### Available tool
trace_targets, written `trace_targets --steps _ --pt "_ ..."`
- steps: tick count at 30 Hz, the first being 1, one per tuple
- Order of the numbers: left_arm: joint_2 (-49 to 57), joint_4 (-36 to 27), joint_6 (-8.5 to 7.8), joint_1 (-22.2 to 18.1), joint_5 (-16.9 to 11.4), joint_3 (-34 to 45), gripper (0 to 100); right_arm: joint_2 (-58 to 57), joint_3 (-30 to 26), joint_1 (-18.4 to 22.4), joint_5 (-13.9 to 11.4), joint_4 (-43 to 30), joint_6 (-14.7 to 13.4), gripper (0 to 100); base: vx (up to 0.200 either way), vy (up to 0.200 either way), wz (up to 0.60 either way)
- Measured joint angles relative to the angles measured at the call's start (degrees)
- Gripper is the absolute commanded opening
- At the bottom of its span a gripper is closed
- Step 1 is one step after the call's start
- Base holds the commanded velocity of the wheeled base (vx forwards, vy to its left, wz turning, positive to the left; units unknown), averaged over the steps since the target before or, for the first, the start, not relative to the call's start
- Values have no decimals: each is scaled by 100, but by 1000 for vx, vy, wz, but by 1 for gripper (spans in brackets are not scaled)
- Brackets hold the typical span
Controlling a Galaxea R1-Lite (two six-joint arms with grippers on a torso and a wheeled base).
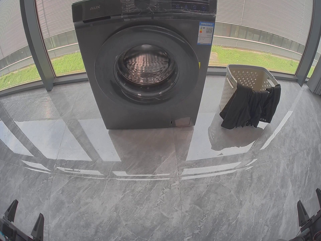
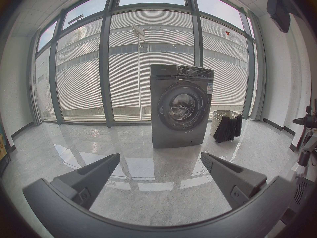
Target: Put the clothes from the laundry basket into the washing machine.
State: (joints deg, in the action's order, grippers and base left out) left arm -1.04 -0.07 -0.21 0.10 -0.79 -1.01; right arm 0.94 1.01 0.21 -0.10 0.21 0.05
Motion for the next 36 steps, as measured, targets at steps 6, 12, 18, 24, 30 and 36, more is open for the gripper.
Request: trace_targets --steps 6,12,18,24,30,36 --pt "0 5 2 0 1 0 100 -1 0 -10 -6 1 0 100 0 0 0" --pt "0 7 2 0 0 0 100 -1 0 -11 -6 4 2 100 0 0 0" --pt "0 2 2 0 1 0 100 -1 0 -7 17 -2 2 100 0 0 300" --pt "0 2 2 0 0 0 100 -1 0 -10 21 0 2 100 0 0 300" --pt "0 2 2 0 0 0 100 -1 0 -11 20 1 2 100 0 0 0" --pt "0 0 2 0 0 0 100 -1 0 -13 20 4 2 100 0 0 0"
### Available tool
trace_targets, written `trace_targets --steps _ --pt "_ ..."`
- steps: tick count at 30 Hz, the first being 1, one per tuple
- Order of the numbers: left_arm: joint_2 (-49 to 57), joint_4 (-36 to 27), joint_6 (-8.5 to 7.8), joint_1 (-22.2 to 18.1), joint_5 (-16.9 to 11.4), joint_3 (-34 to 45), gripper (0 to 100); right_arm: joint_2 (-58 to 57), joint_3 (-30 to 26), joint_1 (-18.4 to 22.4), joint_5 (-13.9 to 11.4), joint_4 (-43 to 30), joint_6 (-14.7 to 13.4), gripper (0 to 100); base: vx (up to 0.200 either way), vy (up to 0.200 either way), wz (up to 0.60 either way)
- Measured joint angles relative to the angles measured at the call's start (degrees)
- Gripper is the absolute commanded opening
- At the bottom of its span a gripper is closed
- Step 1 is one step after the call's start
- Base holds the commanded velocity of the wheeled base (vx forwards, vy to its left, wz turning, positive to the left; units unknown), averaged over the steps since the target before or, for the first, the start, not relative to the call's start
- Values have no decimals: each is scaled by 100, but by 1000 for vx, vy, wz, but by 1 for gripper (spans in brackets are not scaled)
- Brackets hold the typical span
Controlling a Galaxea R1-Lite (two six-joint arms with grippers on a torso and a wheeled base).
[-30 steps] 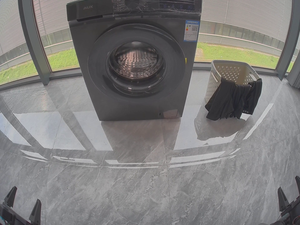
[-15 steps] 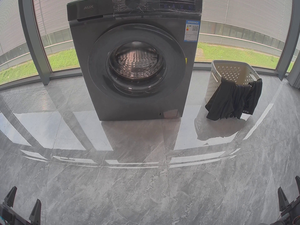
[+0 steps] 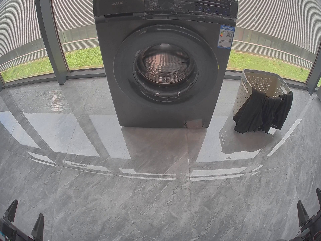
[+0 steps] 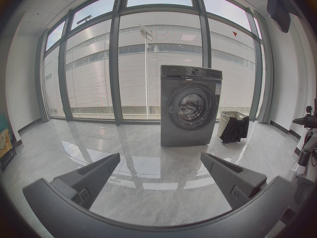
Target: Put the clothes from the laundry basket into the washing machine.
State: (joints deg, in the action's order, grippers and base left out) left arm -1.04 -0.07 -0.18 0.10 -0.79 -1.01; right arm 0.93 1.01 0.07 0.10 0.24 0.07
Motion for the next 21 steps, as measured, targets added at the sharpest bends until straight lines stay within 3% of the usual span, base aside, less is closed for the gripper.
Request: trace_targets --steps 7,16,21 --pt "0 -2 2 0 0 0 100 1 0 2 6 -6 -29 100 0 0 0" --pt "0 -2 11 0 0 0 100 0 0 6 9 -9 -39 100 200 0 0" --pt "0 5 5 0 1 0 100 0 0 4 9 -9 -32 100 0 0 0"
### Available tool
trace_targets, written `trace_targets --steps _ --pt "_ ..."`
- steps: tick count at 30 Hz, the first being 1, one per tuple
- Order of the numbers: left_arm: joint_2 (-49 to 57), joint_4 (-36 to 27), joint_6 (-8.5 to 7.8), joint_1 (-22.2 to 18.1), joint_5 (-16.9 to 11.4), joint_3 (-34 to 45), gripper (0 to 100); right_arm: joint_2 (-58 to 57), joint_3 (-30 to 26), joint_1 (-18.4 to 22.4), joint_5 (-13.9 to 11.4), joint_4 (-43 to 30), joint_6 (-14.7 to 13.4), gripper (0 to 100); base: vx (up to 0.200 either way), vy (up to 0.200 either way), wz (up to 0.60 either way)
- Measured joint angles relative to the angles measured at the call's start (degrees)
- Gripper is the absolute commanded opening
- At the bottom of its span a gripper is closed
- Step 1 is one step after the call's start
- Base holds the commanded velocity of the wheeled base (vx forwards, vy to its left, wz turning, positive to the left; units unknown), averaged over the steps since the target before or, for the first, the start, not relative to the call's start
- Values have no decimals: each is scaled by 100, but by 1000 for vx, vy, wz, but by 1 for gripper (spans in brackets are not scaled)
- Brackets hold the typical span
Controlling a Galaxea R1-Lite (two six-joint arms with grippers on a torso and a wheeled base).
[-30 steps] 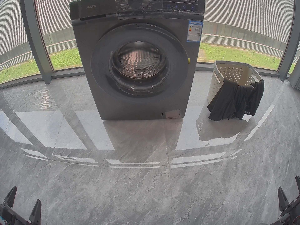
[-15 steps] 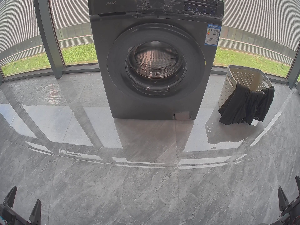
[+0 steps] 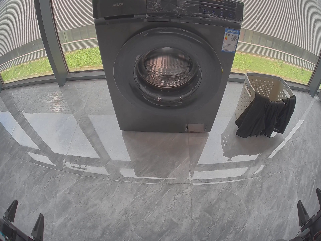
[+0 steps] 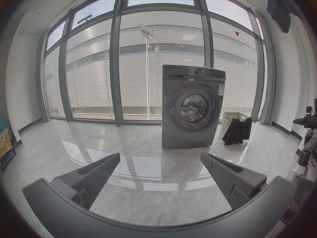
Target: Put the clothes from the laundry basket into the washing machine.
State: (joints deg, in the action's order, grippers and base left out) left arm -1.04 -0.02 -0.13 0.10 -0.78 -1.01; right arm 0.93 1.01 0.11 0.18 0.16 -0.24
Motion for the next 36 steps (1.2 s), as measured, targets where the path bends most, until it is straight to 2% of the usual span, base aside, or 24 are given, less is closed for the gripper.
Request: trace_targets --steps 3,6,20,25,36 --pt "0 2 -2 0 0 0 100 0 0 0 -5 5 17 100 0 0 0" --pt "0 0 -2 0 0 0 100 1 0 -1 -29 5 24 100 0 0 -600" --pt "0 -2 6 0 0 0 100 0 0 0 -13 6 15 100 0 0 0" --pt "0 -5 56 0 10 0 100 0 0 0 -21 6 24 100 0 0 0" --pt "0 0 78 0 23 0 100 0 0 -4 -34 6 24 100 200 0 0"
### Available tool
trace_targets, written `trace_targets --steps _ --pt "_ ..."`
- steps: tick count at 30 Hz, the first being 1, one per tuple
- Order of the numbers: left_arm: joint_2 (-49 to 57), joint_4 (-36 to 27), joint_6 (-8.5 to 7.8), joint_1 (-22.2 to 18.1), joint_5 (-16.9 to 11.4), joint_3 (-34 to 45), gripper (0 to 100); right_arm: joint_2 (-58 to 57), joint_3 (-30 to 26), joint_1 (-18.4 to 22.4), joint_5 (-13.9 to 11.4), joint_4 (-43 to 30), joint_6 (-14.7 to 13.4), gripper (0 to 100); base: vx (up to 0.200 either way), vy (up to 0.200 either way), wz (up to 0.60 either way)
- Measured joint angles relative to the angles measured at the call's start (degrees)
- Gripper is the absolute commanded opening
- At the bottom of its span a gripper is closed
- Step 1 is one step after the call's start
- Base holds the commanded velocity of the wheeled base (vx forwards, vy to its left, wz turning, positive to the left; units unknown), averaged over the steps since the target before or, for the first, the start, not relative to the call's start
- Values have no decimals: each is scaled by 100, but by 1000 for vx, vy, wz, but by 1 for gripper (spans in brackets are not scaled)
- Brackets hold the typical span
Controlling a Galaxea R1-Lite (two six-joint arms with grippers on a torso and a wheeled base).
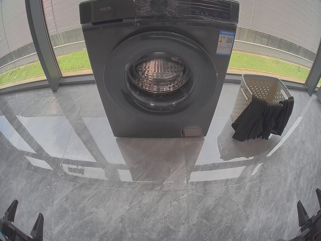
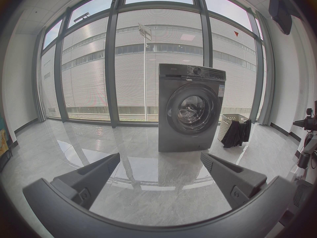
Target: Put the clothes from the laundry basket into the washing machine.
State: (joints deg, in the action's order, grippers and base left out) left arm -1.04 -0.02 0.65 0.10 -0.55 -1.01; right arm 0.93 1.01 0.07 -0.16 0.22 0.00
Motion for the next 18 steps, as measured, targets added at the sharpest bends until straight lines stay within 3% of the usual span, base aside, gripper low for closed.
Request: trace_targets --steps 7,18 --pt "0 0 -11 0 -2 0 100 0 0 4 0 5 -2 100 200 0 0" --pt "0 -5 -55 -2 -13 0 100 1 0 0 -2 0 -2 100 0 0 0"
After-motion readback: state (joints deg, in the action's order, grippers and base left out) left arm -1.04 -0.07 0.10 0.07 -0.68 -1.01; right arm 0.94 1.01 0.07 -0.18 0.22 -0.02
